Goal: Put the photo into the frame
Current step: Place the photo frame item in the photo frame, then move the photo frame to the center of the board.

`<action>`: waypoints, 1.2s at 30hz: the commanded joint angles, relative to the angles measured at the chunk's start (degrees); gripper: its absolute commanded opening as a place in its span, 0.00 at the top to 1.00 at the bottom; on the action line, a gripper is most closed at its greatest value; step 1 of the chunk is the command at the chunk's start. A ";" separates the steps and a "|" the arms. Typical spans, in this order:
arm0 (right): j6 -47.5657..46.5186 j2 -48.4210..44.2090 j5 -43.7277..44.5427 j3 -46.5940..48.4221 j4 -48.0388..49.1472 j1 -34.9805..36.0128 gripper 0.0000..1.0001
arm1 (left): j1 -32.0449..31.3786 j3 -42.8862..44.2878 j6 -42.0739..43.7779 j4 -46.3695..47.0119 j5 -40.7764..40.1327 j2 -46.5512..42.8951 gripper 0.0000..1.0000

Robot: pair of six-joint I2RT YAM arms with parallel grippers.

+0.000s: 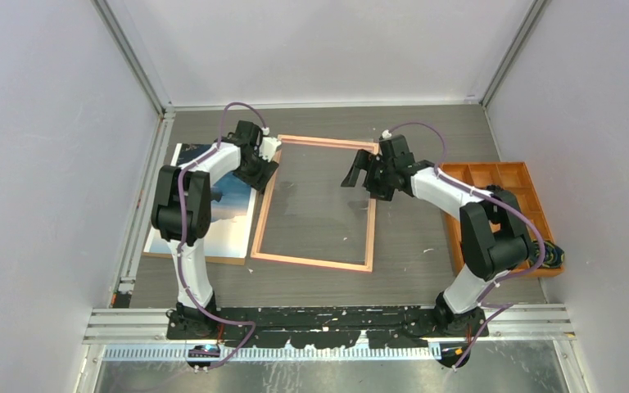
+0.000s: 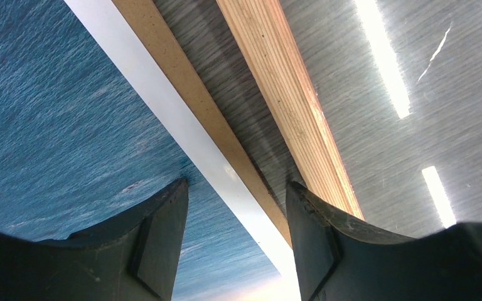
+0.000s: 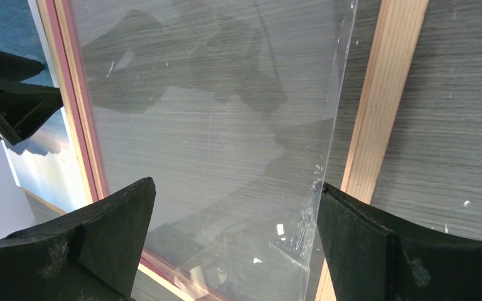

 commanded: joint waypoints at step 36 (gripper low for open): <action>-1.30 -5.64 7.35 3.24 -4.38 -4.43 0.00 | -1.56 -0.74 -2.14 1.05 3.79 -2.42 0.40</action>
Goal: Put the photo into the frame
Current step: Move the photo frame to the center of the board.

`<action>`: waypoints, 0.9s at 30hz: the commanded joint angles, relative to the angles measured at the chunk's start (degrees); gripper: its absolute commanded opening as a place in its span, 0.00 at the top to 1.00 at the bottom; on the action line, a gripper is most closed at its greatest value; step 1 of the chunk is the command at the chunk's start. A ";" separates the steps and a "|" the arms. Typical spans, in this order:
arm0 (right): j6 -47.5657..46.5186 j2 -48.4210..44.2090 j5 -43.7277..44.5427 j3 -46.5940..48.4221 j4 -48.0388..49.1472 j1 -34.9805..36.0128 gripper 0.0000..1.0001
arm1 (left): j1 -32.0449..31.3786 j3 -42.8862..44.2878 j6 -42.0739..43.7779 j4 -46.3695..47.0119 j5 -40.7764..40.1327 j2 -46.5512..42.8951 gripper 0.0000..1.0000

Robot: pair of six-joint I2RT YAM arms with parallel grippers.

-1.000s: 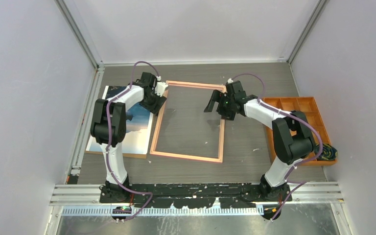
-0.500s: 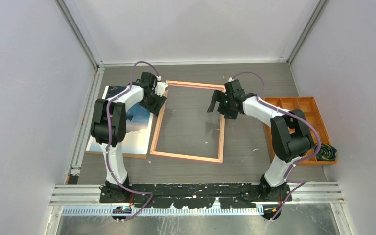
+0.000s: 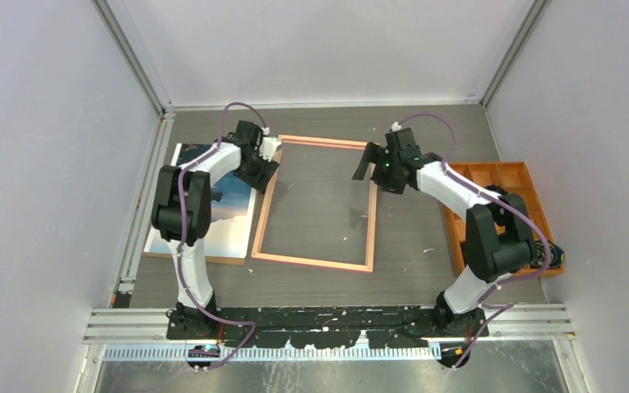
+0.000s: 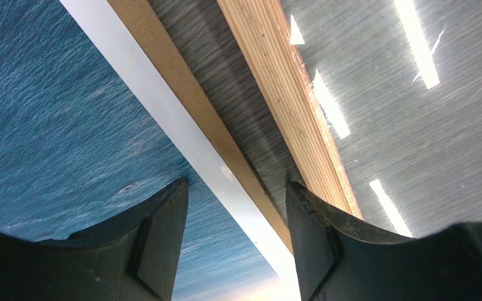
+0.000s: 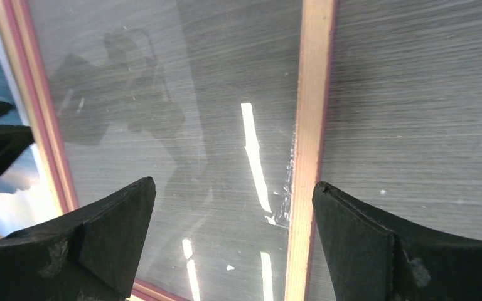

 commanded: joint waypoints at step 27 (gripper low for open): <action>6.58 -2.61 4.88 10.52 1.57 12.78 0.00 | 12.67 21.79 -4.73 -16.39 -7.66 -4.50 0.31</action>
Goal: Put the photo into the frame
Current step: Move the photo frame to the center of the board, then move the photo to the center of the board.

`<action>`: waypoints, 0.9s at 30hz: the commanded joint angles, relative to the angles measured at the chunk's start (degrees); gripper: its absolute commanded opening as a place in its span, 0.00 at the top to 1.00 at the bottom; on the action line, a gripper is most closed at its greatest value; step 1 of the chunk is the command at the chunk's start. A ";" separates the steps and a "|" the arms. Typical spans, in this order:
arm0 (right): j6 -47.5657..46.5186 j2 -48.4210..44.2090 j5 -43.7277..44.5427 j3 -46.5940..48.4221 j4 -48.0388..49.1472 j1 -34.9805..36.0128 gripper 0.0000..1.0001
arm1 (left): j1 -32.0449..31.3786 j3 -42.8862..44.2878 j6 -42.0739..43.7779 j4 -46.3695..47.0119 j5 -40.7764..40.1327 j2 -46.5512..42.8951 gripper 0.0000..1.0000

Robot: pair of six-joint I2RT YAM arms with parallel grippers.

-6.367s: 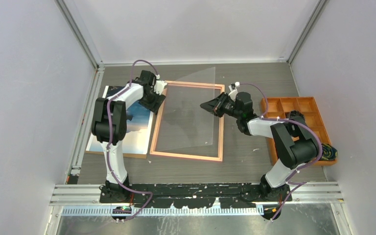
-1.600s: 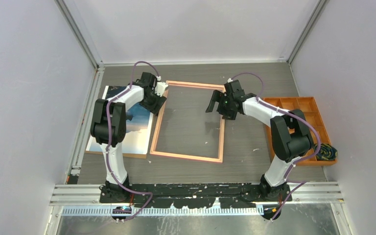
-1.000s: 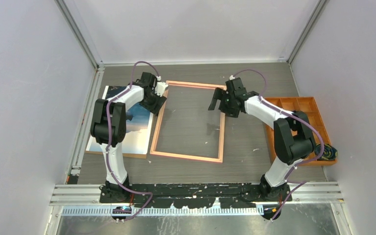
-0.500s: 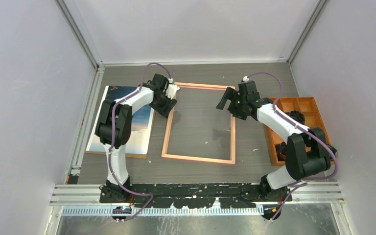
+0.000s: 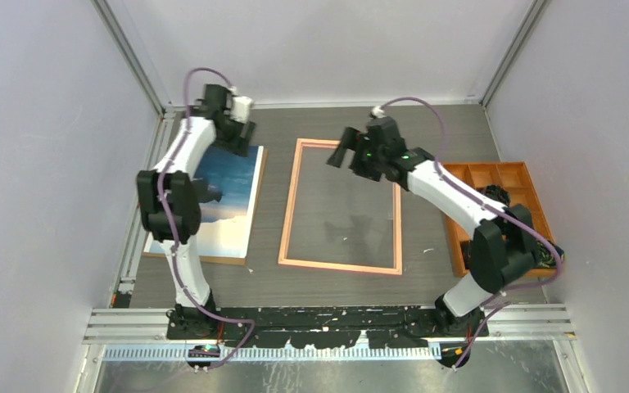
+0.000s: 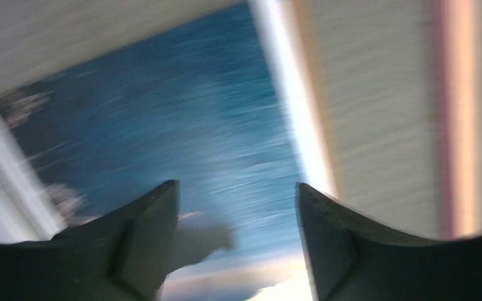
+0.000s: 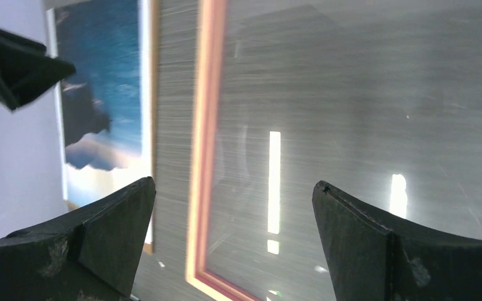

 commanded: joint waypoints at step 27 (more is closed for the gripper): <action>6.04 38.73 9.82 39.21 -7.46 27.49 0.08 | 30.76 -23.85 5.52 28.81 -36.72 -1.75 0.48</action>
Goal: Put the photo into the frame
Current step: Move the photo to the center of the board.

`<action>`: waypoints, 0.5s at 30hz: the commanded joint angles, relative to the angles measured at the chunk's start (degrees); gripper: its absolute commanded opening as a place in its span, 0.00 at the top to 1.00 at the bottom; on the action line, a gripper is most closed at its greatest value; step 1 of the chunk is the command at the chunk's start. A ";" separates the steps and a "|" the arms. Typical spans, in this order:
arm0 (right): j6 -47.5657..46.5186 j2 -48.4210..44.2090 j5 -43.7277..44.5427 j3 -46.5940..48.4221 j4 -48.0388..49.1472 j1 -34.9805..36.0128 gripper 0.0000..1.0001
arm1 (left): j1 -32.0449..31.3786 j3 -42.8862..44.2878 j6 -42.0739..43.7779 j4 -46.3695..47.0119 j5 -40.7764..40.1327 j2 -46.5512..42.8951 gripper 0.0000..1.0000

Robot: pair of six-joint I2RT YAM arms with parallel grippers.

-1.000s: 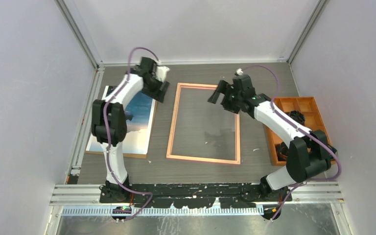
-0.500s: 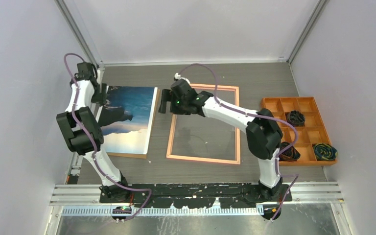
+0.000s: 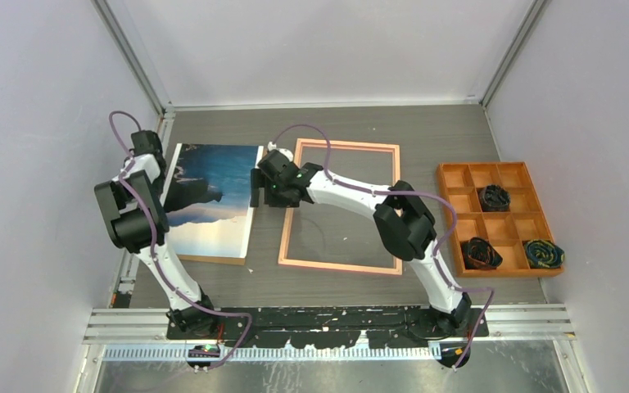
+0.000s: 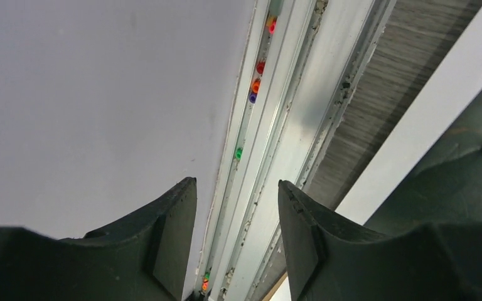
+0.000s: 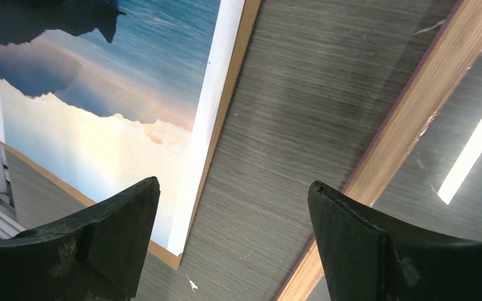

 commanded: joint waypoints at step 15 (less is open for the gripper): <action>6.37 5.62 2.35 2.62 1.20 -0.64 0.08 | -3.78 -2.98 -0.69 2.30 5.37 3.52 0.48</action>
